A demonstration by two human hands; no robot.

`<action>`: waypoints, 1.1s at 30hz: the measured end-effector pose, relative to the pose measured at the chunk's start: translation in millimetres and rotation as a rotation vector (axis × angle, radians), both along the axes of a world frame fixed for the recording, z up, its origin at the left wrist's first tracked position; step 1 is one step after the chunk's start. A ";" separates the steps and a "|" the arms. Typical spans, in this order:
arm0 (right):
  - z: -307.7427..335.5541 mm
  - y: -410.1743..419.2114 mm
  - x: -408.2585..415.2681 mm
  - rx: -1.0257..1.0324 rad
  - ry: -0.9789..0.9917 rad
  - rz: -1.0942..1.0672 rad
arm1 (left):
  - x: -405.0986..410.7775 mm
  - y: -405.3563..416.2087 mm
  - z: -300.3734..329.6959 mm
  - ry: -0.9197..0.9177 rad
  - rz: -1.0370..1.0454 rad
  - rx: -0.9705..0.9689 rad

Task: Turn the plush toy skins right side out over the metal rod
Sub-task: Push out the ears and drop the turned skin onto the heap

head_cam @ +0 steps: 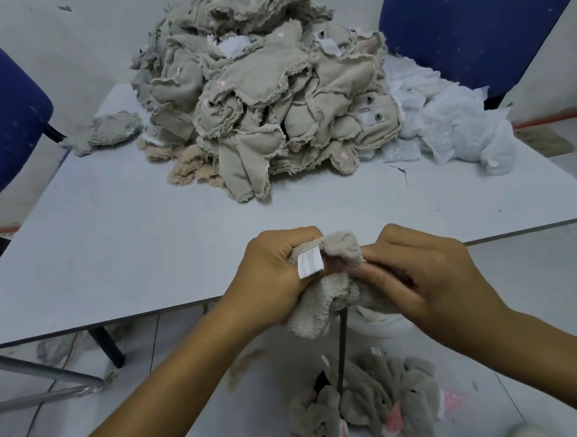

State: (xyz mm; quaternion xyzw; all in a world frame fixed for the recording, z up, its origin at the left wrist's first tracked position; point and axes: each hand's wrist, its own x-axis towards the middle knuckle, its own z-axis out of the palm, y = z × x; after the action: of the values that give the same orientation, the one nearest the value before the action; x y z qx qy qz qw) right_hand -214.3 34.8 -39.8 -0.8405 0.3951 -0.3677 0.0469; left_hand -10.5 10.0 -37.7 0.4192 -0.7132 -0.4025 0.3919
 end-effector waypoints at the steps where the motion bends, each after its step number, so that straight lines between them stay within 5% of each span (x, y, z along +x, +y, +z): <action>1: -2.1 0.5 0.4 0.020 0.032 0.003 | 0.3 0.7 -1.3 -0.079 -0.011 0.000; 8: -8.9 2.1 5.2 0.034 0.078 -0.026 | 6.4 3.7 -1.0 -0.419 -0.061 -0.082; 17: 16.0 -6.3 -5.9 0.131 0.041 0.072 | -3.1 13.1 10.6 -0.104 -0.014 -0.175; 23: 71.4 -62.4 -0.3 0.203 -0.294 0.029 | -7.5 -22.9 48.5 0.233 0.407 -0.218; 25: 58.1 -80.6 7.9 0.327 -0.261 -0.008 | 1.4 -41.5 41.4 0.082 0.572 -0.088; 27: 35.2 -92.7 11.4 0.449 -0.184 -0.064 | 12.0 -48.1 29.0 -0.372 0.662 -0.009; 29: 15.3 -101.7 10.1 0.448 -0.057 -0.119 | 17.4 -48.6 20.3 -0.693 0.629 -0.226; 31: 6.0 -107.2 8.5 0.404 0.089 -0.117 | 13.2 -50.3 16.5 -0.700 0.419 -0.390; 33: 1.1 -108.1 9.9 0.390 0.178 -0.124 | 6.4 -55.0 12.5 -0.708 0.219 -0.297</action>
State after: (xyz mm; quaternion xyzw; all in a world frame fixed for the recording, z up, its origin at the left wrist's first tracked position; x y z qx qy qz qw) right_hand -204.4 -73.3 -38.7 -0.8187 0.5122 -0.2111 0.1509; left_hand -4.1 -45.0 -25.2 0.5442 -0.8058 -0.0815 0.2191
